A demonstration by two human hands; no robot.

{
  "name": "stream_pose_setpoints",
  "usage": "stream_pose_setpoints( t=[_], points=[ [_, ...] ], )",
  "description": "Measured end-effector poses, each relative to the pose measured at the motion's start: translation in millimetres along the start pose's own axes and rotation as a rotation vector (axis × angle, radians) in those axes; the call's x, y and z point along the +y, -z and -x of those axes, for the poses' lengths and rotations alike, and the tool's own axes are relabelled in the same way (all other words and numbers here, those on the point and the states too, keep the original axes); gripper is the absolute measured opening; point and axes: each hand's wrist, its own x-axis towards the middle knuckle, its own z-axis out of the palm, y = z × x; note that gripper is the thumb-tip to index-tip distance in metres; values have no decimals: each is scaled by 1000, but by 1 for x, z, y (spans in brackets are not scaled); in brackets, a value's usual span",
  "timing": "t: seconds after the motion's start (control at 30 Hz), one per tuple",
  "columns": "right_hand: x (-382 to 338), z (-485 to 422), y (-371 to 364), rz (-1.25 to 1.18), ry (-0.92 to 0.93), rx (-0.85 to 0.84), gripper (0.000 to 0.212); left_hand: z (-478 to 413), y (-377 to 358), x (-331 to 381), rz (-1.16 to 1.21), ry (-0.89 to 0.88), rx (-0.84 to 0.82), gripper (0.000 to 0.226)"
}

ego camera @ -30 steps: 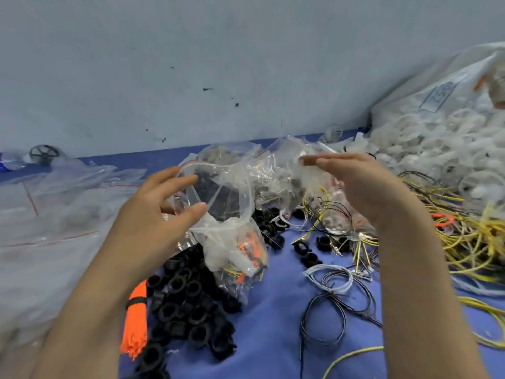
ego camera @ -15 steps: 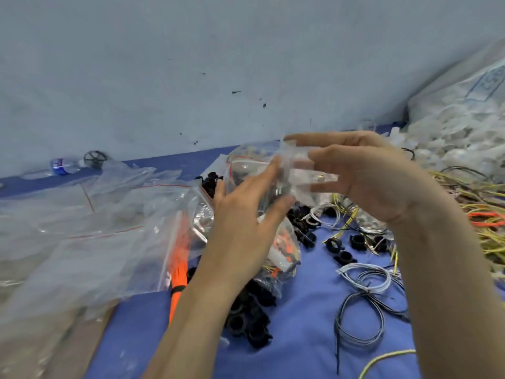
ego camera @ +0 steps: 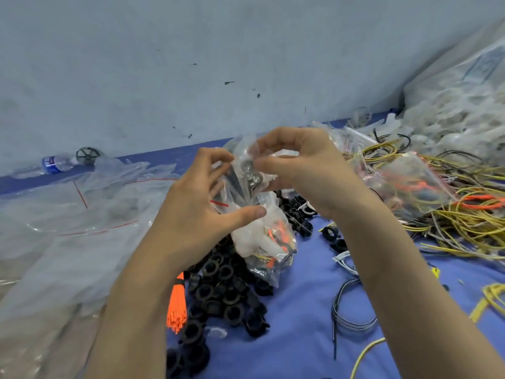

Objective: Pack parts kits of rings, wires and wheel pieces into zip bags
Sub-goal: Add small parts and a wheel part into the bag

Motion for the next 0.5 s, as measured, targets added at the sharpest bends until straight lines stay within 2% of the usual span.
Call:
stream_pose_setpoints(
  t=[0.17, 0.27, 0.4, 0.5],
  points=[
    [0, 3, -2, 165, -43, -218, 18, -1, -3, 0, 115, -65, 15, 72],
    [5, 1, -7, 207, -83, -223, 17, -1, -6, 0, 95, -80, 20, 66],
    [11, -2, -8, 356, -143, -216, 4, -2, -5, 2, 170, -96, 43, 57],
    [14, -2, -9, 410, -197, -308, 18, -1, -8, 5, 157, -103, 13, 43]
  ],
)
